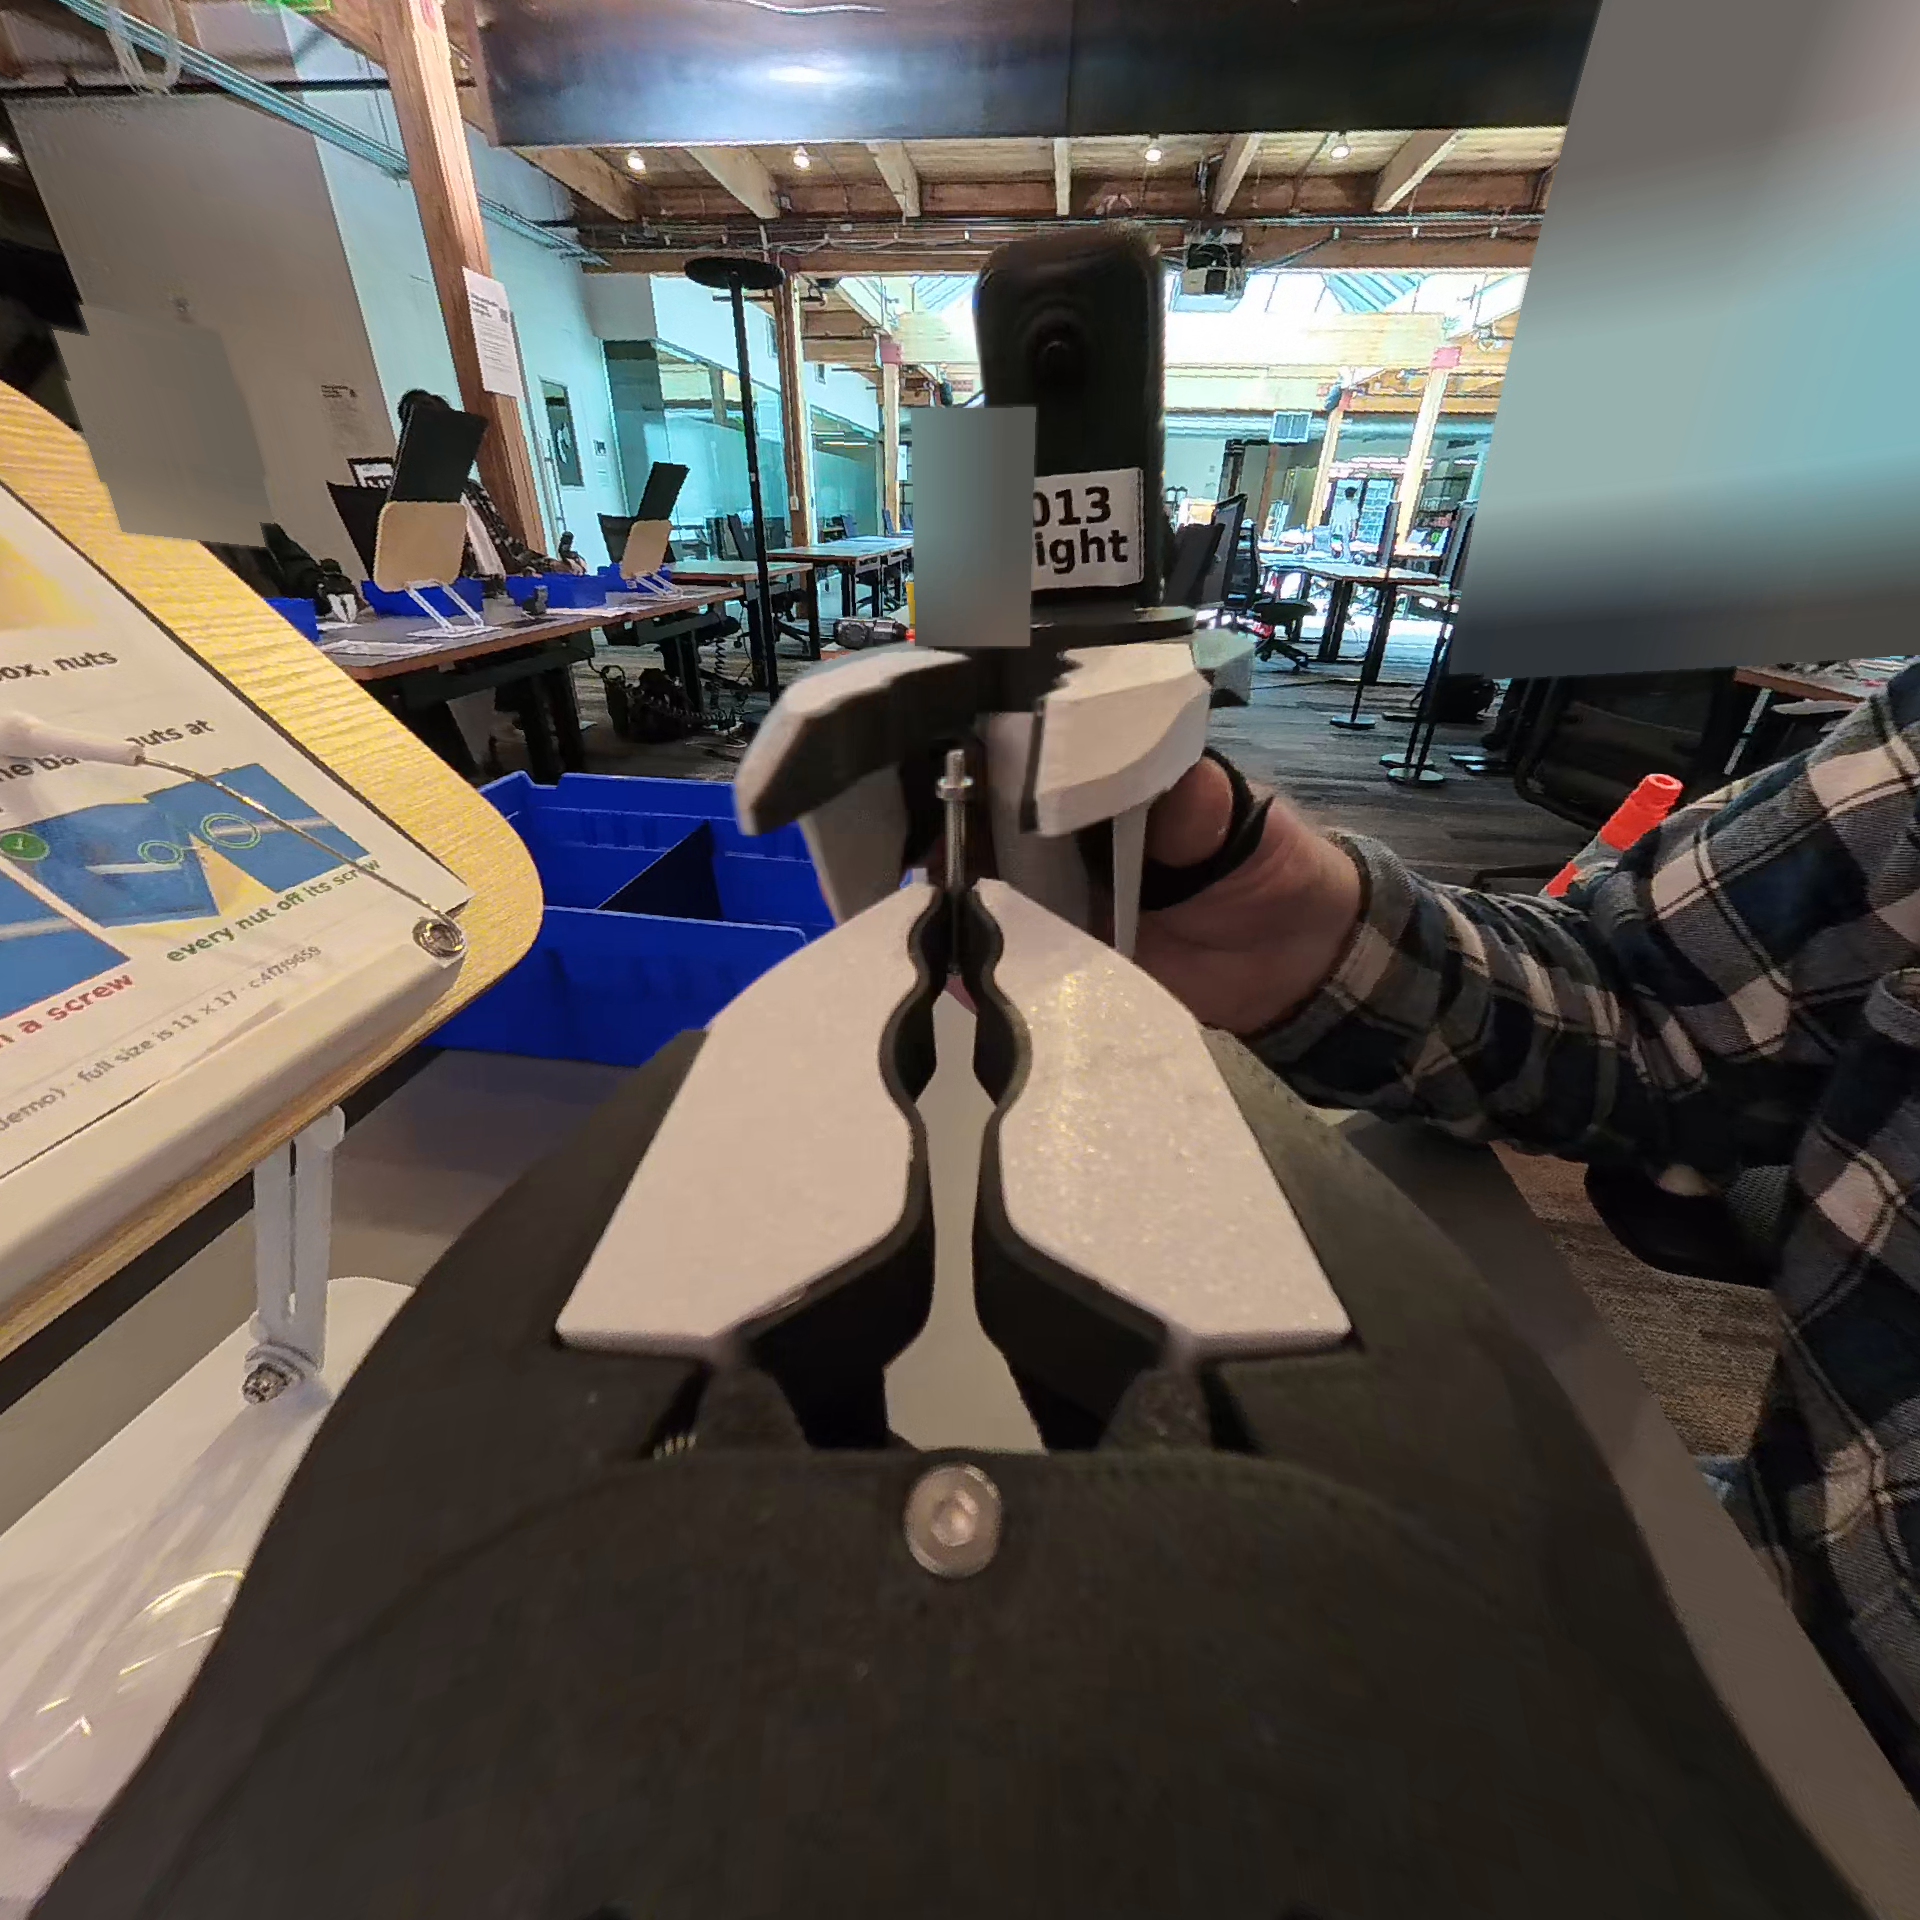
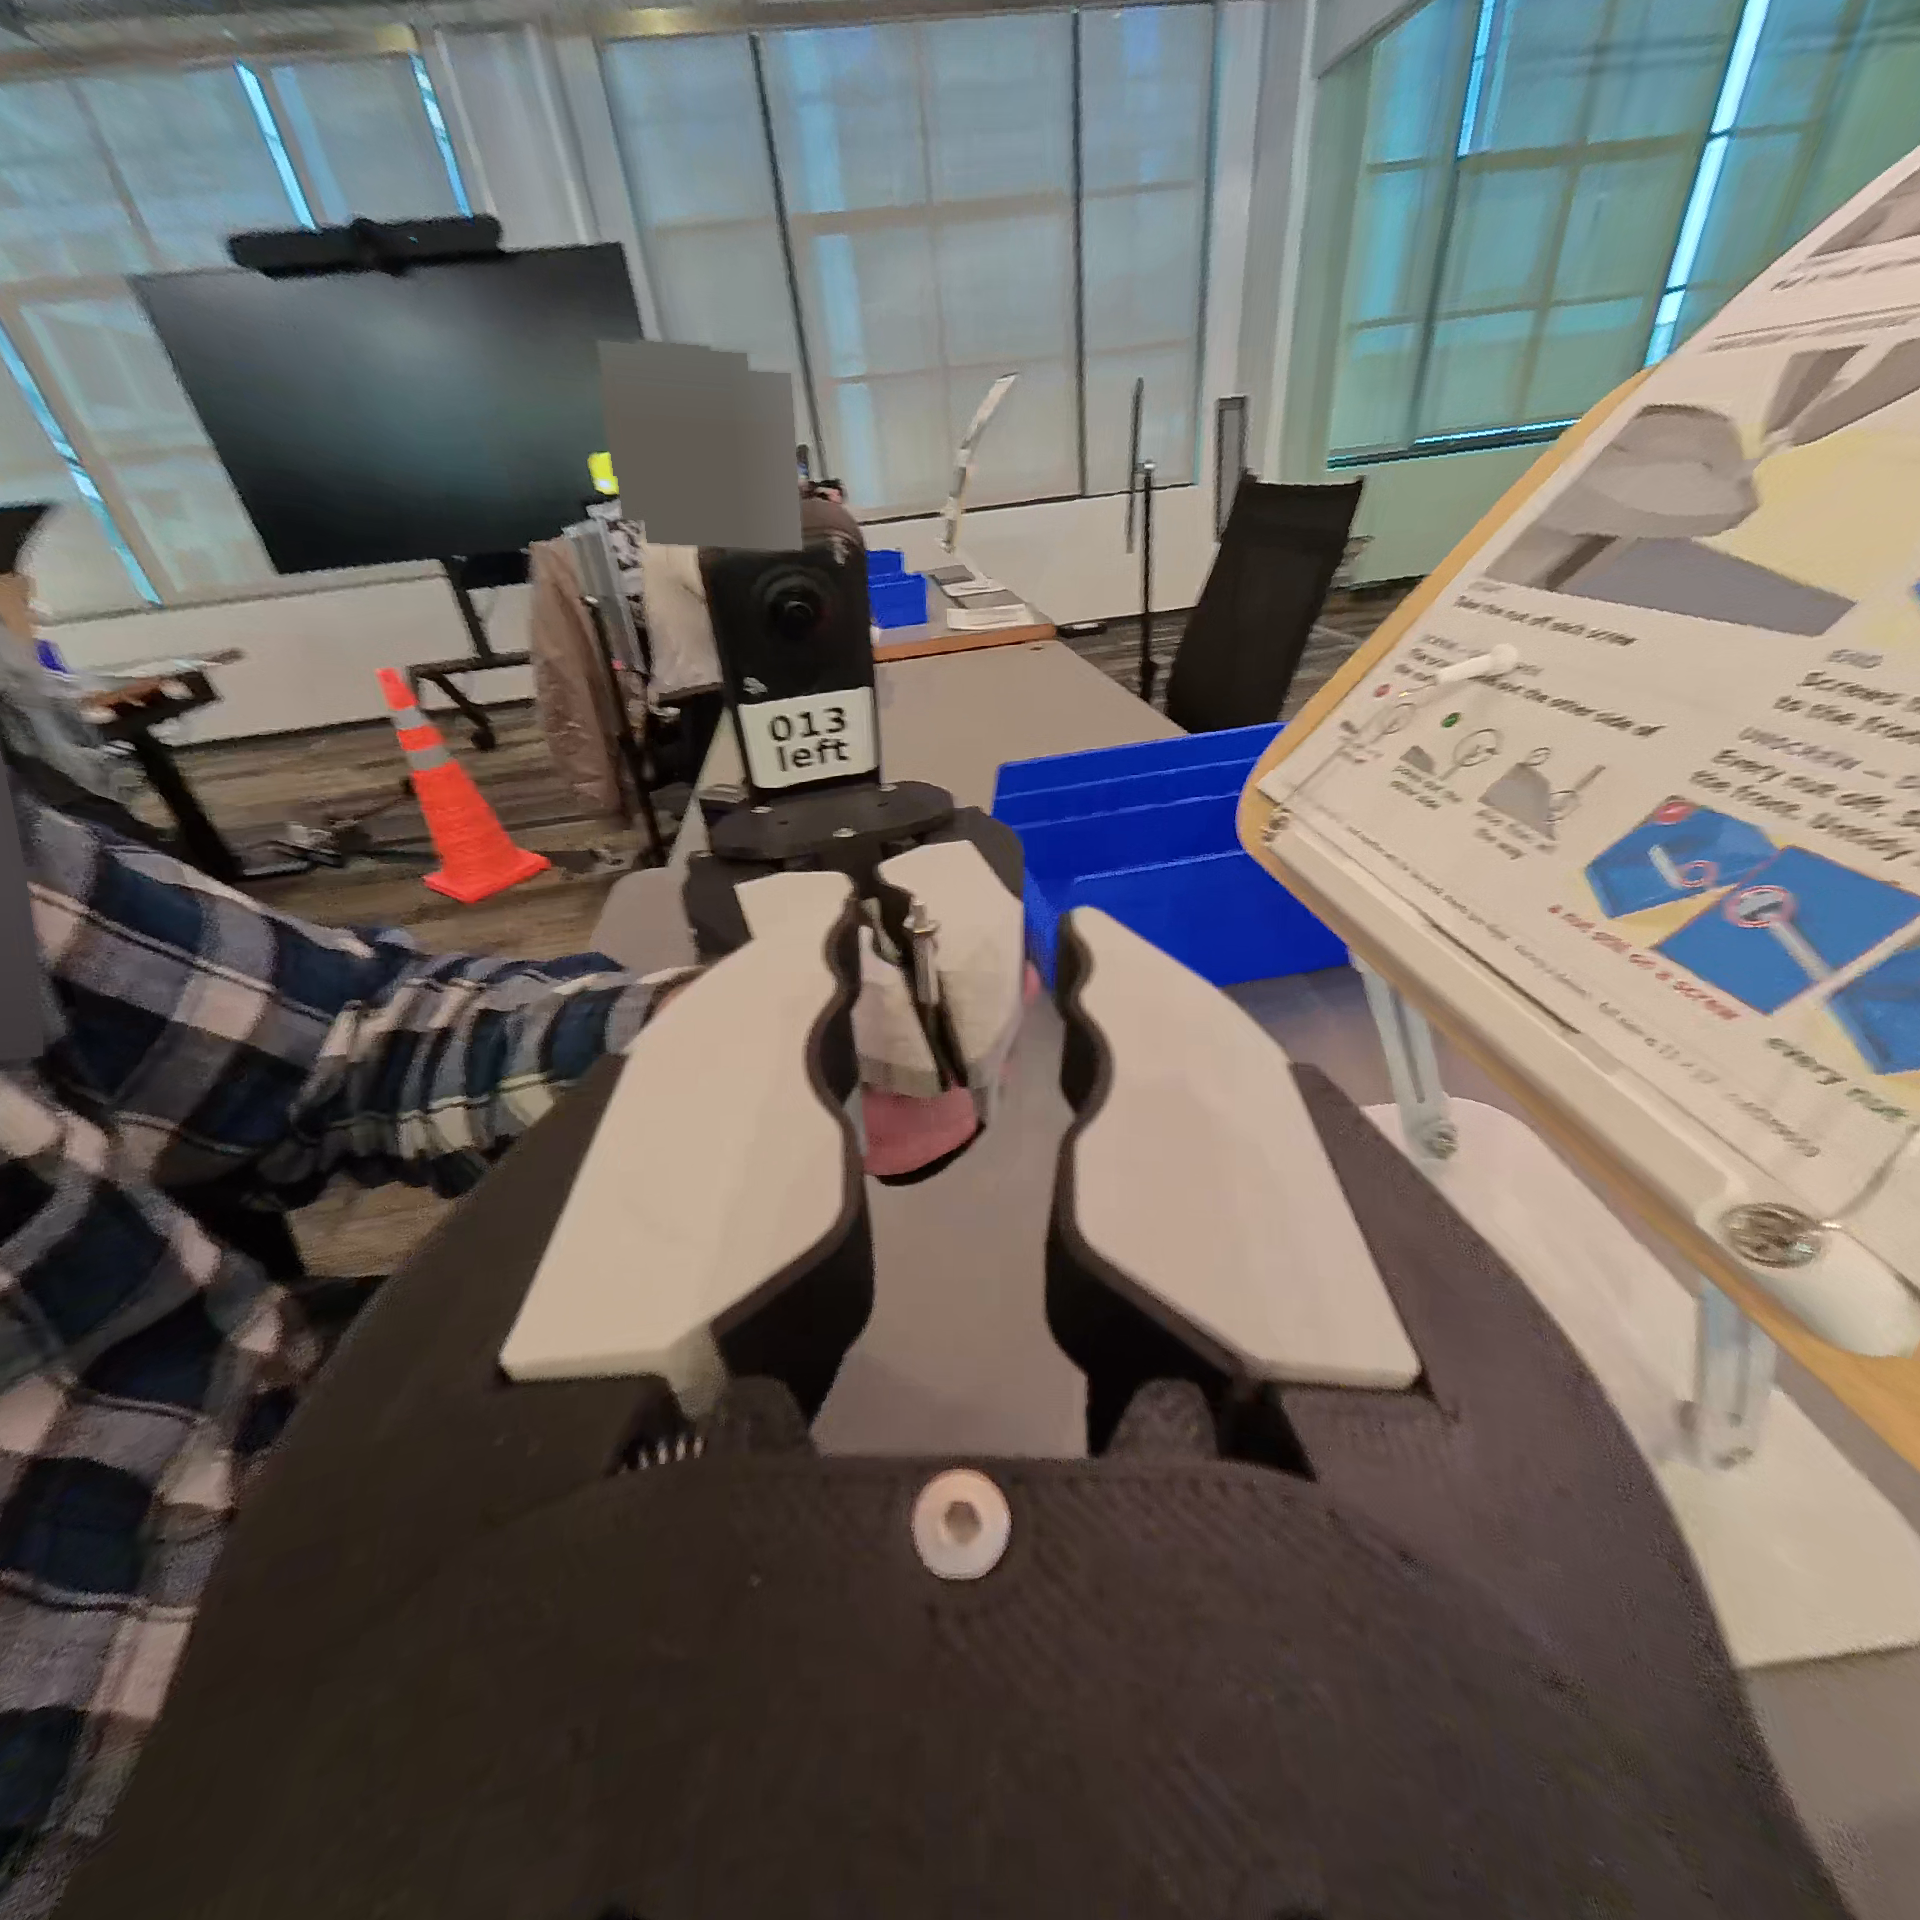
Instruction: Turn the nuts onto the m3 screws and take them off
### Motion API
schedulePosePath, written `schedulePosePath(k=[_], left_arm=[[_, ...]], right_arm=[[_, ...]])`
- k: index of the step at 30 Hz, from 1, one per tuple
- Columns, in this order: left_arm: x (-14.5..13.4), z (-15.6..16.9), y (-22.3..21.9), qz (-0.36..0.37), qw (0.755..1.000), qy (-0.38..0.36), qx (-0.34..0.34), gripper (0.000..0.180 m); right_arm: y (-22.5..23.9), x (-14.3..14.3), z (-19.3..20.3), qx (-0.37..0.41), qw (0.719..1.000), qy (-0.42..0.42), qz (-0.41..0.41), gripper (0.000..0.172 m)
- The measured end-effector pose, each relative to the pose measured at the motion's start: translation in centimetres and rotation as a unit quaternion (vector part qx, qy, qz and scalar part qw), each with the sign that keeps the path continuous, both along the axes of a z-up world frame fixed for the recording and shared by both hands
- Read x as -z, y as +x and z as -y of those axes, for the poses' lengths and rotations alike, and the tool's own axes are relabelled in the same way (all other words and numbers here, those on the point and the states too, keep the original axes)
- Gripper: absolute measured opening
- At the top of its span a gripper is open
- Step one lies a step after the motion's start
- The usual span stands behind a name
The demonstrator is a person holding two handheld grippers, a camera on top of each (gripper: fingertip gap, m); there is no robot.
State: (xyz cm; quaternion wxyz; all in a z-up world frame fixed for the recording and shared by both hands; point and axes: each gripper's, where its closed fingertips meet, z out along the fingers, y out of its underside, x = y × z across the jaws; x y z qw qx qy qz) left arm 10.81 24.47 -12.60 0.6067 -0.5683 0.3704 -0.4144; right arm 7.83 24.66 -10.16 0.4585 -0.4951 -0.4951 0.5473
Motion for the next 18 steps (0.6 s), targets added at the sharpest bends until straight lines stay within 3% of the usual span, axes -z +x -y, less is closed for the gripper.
schedulePosePath(k=[2, 4, 18], left_arm=[[0.2, 0.0, 0.2, -0.007, 1.0, 0.0, 0.001, 0.002], [0.2, 0.1, 0.5, -0.008, 1.0, 0.001, 0.004, 0.002], [-0.9, 0.6, 0.1, 0.031, 0.999, 0.01, 0.015, 0.002]], right_arm=[[-0.2, 0.1, -0.1, 0.005, 1.0, 0.012, 0.004, 0.051], [-0.5, 0.2, -0.1, 0.008, 1.0, 0.019, 0.007, 0.053], [0.5, 0.2, -1.0, 0.012, 1.0, 0.005, 0.002, 0.048]])
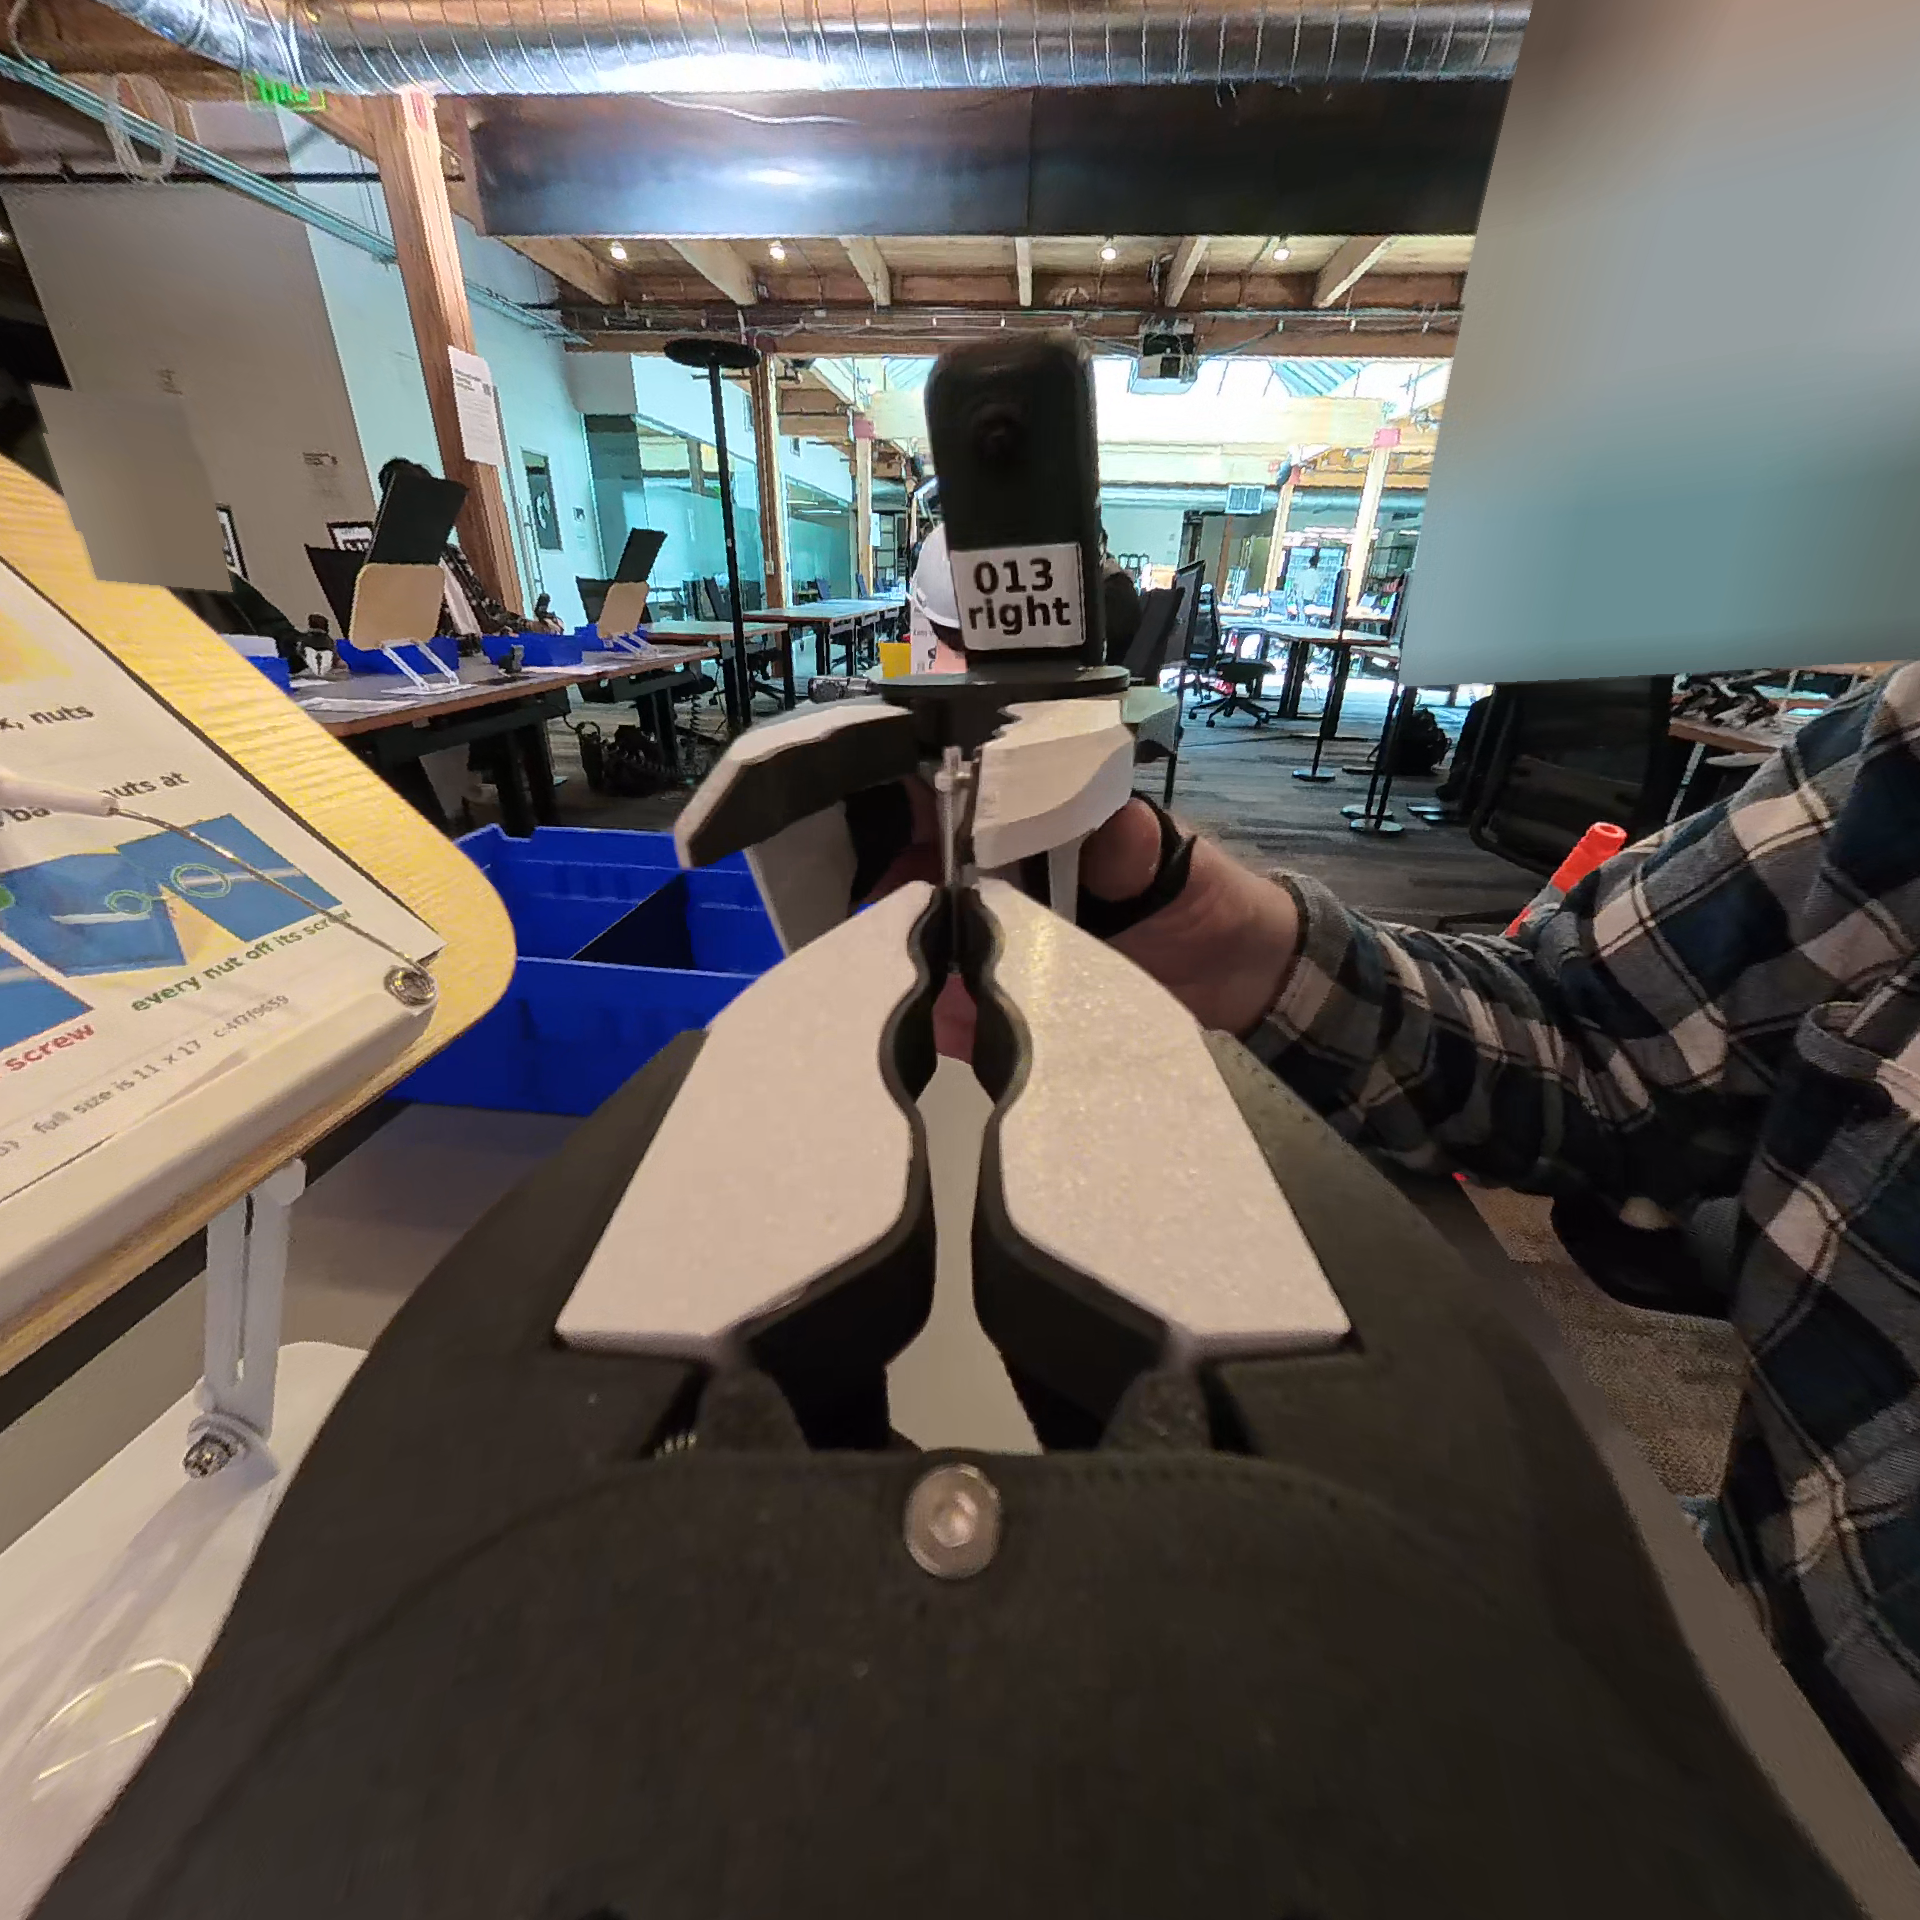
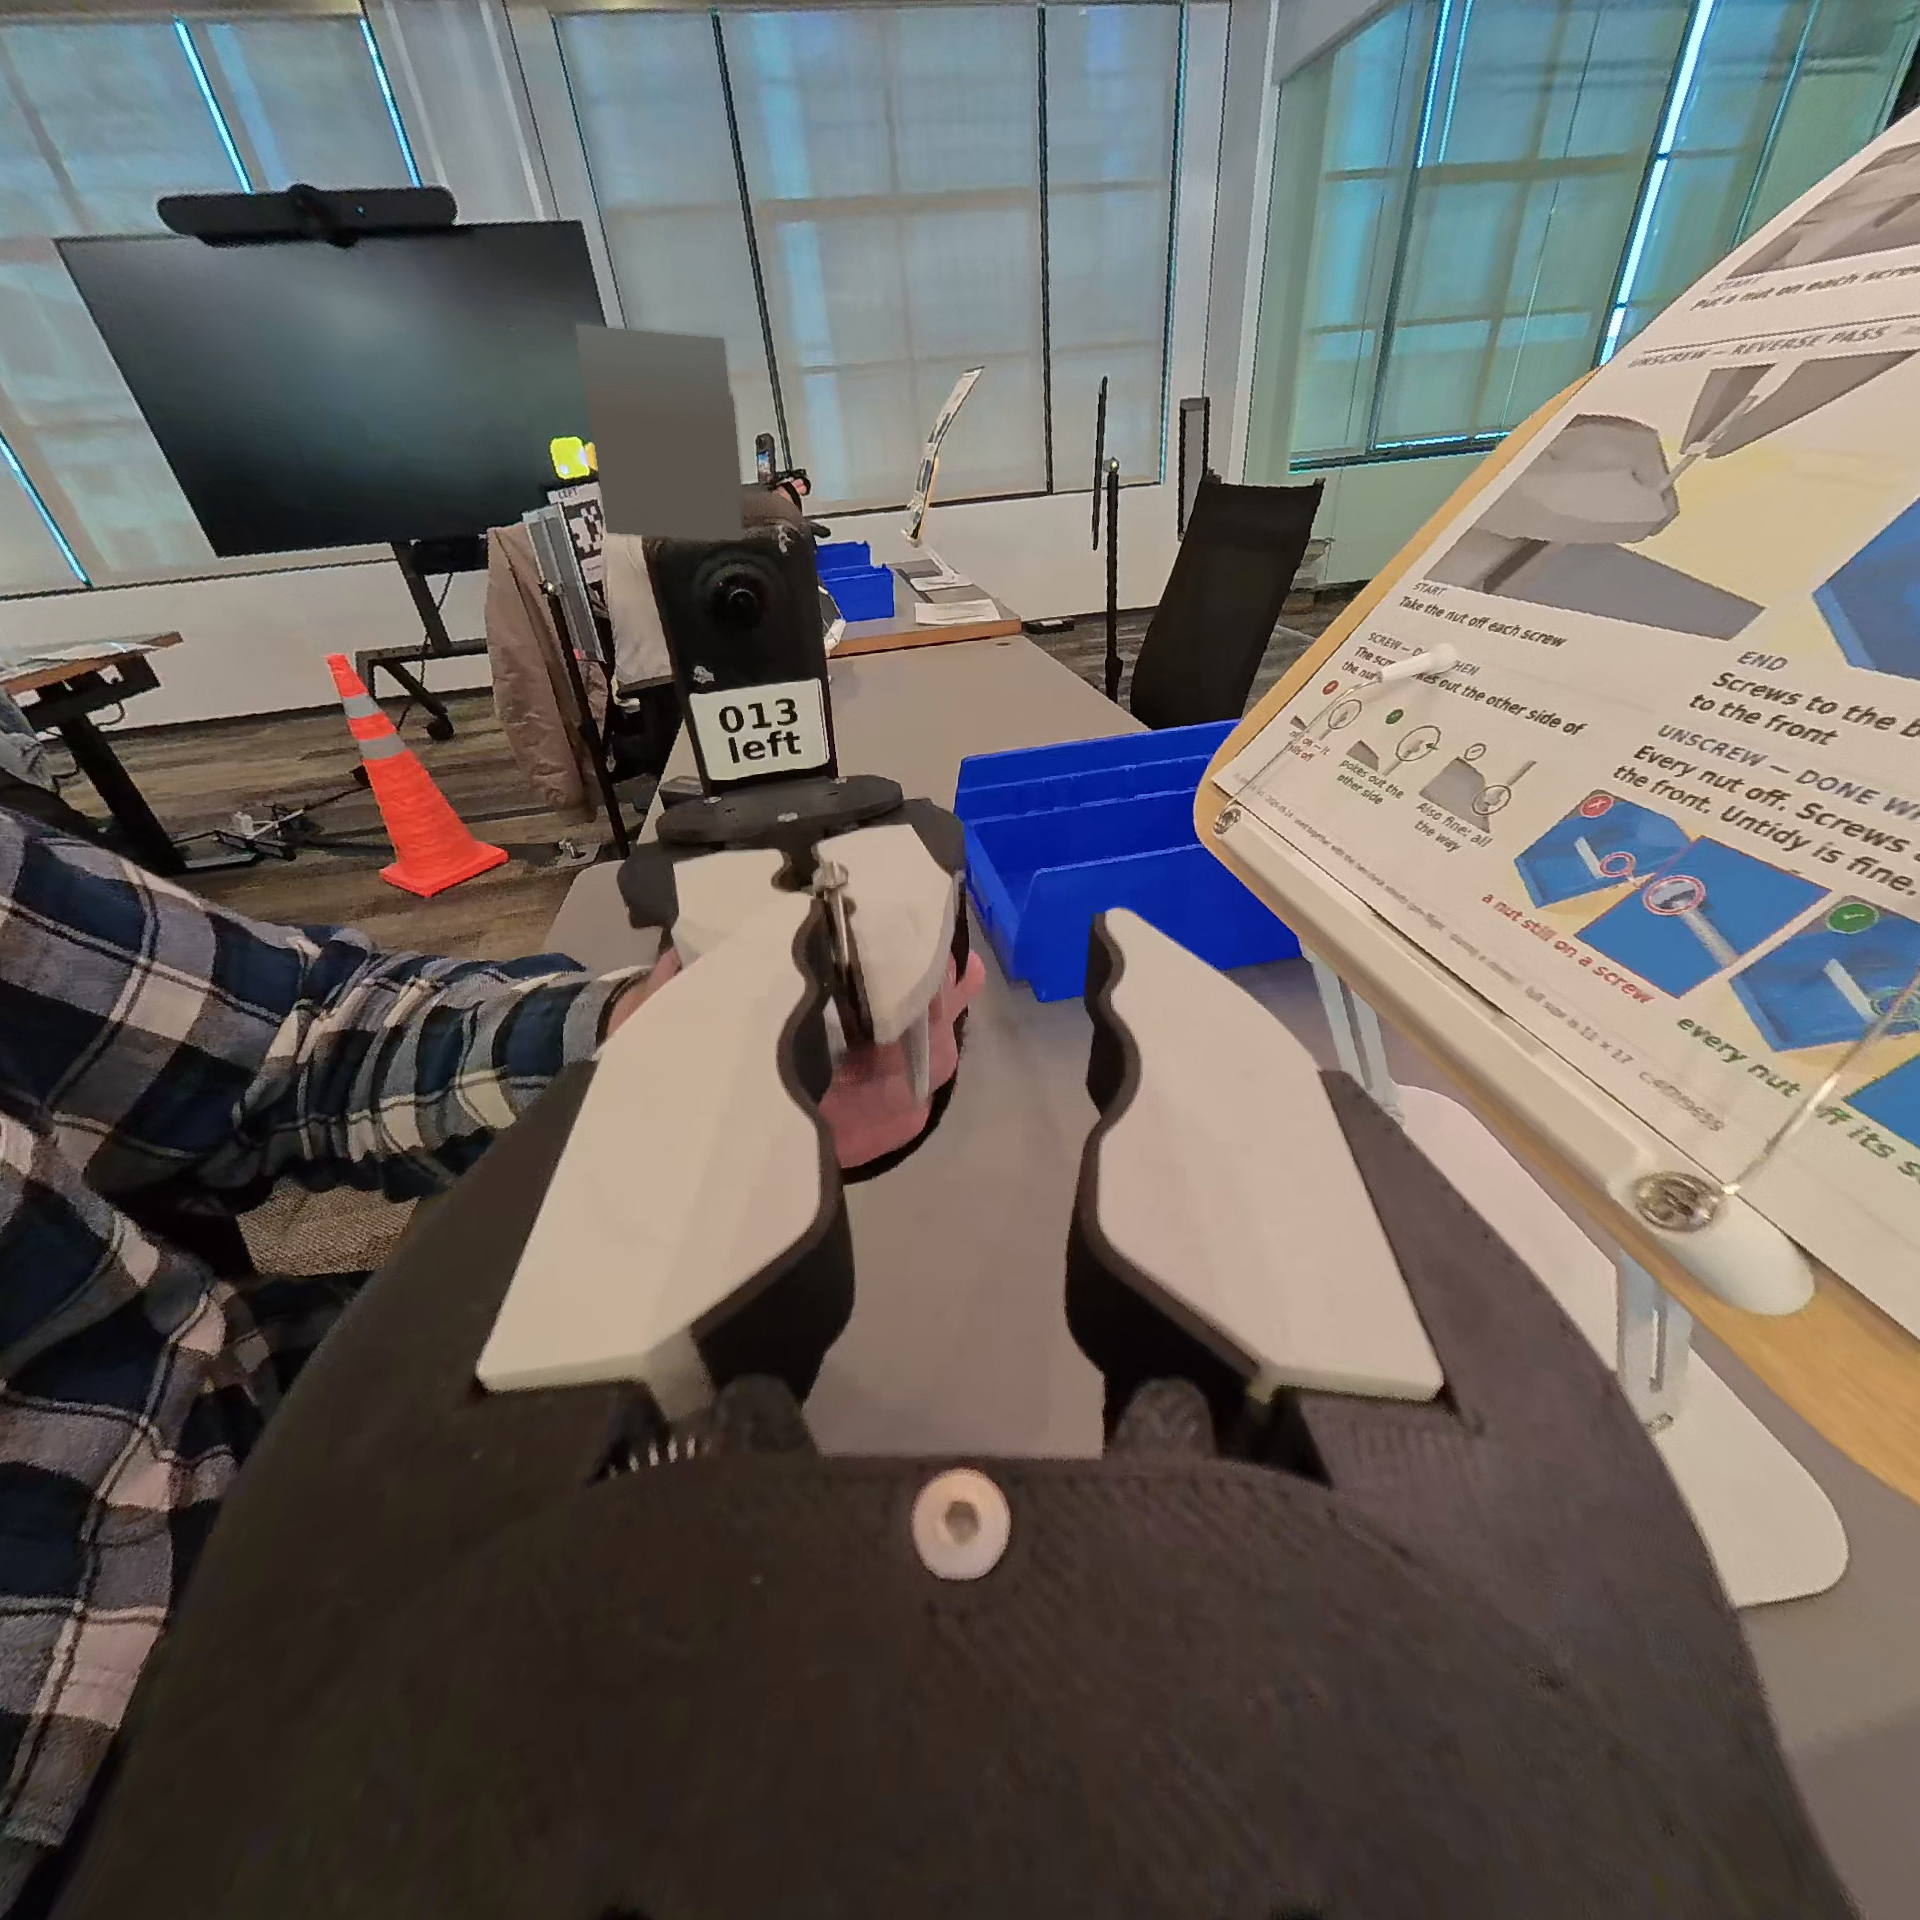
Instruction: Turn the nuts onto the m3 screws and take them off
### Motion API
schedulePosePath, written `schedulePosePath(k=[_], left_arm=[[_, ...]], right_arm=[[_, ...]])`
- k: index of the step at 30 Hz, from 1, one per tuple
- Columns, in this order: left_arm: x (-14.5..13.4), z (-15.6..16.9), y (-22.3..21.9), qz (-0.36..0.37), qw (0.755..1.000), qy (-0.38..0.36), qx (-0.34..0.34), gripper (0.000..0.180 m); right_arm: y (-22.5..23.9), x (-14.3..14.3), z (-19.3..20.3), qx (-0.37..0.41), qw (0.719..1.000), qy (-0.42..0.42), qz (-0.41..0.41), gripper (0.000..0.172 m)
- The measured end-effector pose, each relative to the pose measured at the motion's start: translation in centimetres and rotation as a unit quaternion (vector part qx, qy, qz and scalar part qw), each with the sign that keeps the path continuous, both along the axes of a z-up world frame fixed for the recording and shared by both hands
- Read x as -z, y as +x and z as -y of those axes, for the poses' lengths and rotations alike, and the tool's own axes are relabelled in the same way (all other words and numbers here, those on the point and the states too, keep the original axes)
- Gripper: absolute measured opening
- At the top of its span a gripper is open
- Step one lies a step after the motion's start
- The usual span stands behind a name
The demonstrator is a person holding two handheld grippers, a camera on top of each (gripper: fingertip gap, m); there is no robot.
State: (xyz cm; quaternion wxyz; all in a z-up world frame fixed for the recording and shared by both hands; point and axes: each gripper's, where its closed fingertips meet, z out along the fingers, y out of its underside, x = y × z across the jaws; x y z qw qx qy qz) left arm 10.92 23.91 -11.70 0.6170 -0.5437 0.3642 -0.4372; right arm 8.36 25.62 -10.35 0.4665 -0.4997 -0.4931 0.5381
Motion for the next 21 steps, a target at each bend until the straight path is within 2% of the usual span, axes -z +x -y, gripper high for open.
schedulePosePath(k=[6, 15, 21], left_arm=[[-0.1, 0.0, -0.1, 0.005, 1.0, -0.001, 0.003, 0.002], [0.5, 0.2, 1.1, 0.0, 1.0, -0.008, 0.012, 0.002], [0.3, 0.1, 0.5, 0.009, 1.0, -0.009, 0.008, 0.002]], right_arm=[[2.2, -0.5, -1.7, 0.022, 1.0, -0.013, -0.016, 0.046], [-0.9, -0.5, 0.8, -0.025, 1.0, 0.002, -0.012, 0.051], [0.5, -0.4, -0.1, -0.01, 1.0, -0.006, -0.018, 0.05]])
